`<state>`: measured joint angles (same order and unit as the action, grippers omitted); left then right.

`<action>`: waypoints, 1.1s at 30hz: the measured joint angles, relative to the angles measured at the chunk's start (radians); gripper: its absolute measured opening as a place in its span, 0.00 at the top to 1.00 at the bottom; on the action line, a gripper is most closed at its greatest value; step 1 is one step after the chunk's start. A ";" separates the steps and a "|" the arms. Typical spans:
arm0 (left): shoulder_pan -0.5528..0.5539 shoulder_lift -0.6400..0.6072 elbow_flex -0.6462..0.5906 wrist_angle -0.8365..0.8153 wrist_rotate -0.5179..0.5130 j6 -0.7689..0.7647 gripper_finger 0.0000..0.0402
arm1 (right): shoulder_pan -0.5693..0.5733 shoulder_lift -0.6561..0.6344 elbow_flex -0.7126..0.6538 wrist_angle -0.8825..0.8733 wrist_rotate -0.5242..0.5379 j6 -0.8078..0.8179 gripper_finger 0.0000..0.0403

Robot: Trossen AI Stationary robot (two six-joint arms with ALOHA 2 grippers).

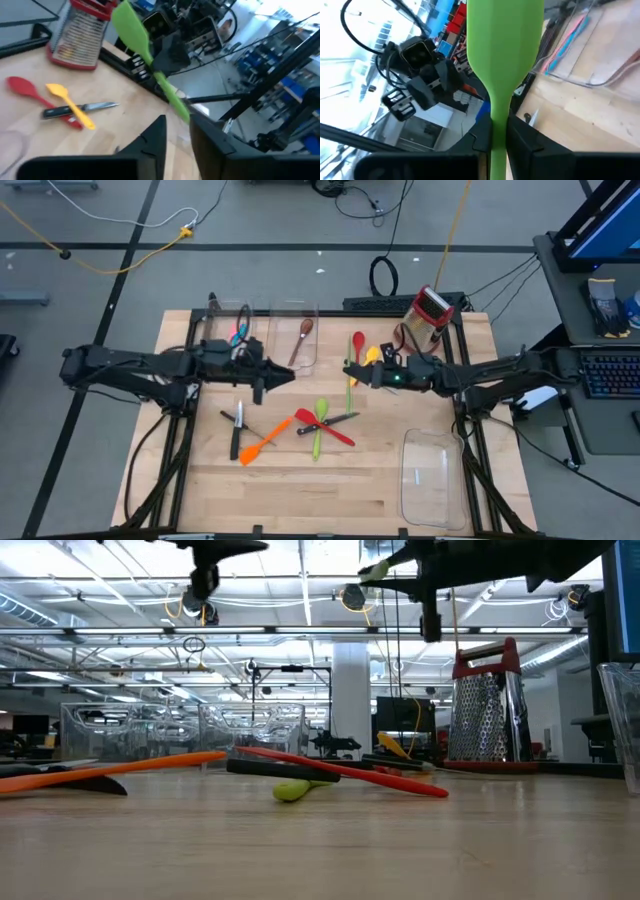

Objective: Pick & Place Kitchen Items
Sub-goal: Put the green spatula into the left transparent bin

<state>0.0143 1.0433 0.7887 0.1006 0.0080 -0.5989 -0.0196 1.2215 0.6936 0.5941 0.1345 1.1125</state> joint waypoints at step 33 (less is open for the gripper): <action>0.004 0.492 0.216 0.337 0.083 -0.239 0.50 | 0.000 0.165 0.035 0.392 -0.031 -0.070 0.94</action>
<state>0.0185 1.5354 1.0051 0.4376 0.0908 -0.8376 -0.0200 1.3865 0.7284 0.9864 0.1032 1.0423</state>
